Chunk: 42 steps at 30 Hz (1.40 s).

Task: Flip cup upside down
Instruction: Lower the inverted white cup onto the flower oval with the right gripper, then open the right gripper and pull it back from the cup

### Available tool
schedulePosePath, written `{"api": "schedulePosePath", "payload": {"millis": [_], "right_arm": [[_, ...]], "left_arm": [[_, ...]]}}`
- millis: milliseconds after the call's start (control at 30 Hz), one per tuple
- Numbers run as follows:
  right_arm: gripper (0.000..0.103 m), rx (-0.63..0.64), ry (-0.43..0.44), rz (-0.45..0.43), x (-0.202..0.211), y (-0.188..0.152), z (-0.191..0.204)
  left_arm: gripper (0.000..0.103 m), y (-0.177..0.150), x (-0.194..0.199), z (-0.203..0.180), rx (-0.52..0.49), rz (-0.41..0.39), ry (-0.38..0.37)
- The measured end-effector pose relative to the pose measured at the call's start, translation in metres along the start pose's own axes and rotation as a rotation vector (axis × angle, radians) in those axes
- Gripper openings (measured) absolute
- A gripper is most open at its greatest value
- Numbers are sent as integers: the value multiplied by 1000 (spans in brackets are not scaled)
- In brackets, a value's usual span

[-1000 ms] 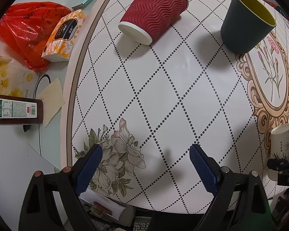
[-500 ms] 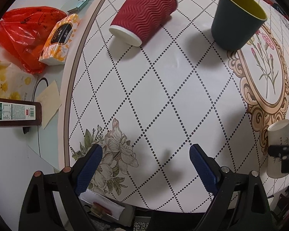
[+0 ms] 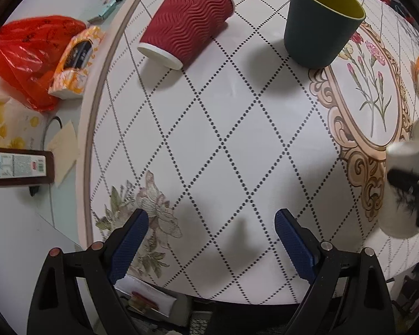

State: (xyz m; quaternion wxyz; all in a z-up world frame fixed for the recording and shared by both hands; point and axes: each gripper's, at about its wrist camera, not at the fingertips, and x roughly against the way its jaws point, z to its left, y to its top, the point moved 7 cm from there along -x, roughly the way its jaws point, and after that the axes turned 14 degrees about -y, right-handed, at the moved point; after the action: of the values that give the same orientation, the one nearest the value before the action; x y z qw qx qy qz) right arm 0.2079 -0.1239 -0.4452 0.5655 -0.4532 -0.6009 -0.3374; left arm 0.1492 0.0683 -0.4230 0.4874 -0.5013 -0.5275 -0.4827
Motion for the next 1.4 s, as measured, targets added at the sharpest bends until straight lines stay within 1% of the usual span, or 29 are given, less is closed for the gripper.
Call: {"api": "schedulePosePath", "payload": {"millis": [100,200,300,333,400,500,567,700,800,1033,1133,1200,1267,1333,1400], "right_arm": [[60,-86,41,-163,22,8,-14],[60,-177,114,-362,39,17,-21],[60,-209,146,-497,45,18,-8],[60,-210,138,-540,47,17,-3],[60,-200,111,-588,38,16,12],[60,-201,86,-641,35,4,15],[60,-194,86,-667,32,-4,16],[61,-157,68,-688,30,-20,19],[62,-122,57,-686,29,-30,22],[62,-100,59,-619,22,-46,23],[62,-86,46,-606,20,-52,24],[63,-93,44,-575,18,-55,23],[70,-124,53,-552,21,-60,19],[85,-172,49,-535,29,-69,11],[91,-201,38,-516,35,-77,6]], "left_arm": [[93,1,-4,-1,33,20,-30],[93,2,-8,1,68,37,-42],[93,2,-12,3,97,53,-55],[93,2,-12,3,100,54,-53],[93,2,-11,2,98,52,-45],[93,0,-11,1,92,49,-34],[93,-2,-13,-2,93,54,-30],[93,-7,-15,-6,97,58,-25],[93,-10,-13,-11,98,52,-24],[93,-16,-1,-23,100,-2,-18],[93,-18,5,-32,87,-22,-34],[93,-20,12,-37,70,-36,-38],[93,-22,20,-39,48,-55,-45],[93,-23,29,-43,24,-70,-59],[93,-27,39,-44,-4,-94,-72]]}}
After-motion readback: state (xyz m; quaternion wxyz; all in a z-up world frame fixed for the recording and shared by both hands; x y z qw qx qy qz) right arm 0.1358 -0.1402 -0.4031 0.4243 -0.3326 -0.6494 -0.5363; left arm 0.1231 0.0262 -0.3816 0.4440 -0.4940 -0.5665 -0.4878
